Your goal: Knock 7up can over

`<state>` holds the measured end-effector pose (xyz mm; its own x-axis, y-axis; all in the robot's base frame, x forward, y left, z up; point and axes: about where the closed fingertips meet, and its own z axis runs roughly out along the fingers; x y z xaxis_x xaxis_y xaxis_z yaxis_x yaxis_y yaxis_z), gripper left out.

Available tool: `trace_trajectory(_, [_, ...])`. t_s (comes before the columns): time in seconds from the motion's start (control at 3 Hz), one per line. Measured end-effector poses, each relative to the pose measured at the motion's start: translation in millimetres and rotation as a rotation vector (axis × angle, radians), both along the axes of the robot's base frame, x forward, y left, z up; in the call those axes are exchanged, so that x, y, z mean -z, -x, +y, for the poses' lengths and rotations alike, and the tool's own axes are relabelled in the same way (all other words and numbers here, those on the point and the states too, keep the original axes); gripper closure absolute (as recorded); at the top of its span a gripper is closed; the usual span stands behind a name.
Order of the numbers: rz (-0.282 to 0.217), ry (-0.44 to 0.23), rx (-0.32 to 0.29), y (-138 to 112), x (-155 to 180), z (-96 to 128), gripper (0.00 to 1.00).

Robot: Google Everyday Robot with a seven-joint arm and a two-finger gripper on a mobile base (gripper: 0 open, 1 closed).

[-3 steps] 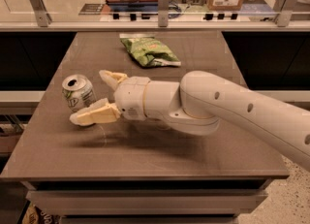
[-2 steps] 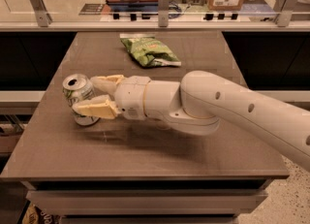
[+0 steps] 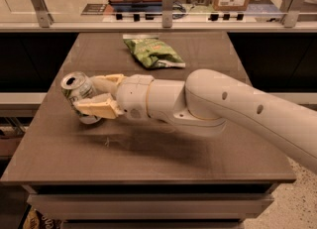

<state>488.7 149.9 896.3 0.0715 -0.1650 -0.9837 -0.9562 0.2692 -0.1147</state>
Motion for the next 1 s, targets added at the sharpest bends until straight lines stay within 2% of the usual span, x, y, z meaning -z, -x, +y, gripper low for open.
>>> trace_trajectory(0.33, [-0.004,0.007,0.009,1.4,-2.6,-4.8,1.0])
trace_trajectory(0.67, [-0.001,0.036,0.027,-0.6,-5.2,-16.6,1.0])
trace_trajectory(1.0, [0.002,0.096,0.04,-2.9,-12.7,-30.2,1.0])
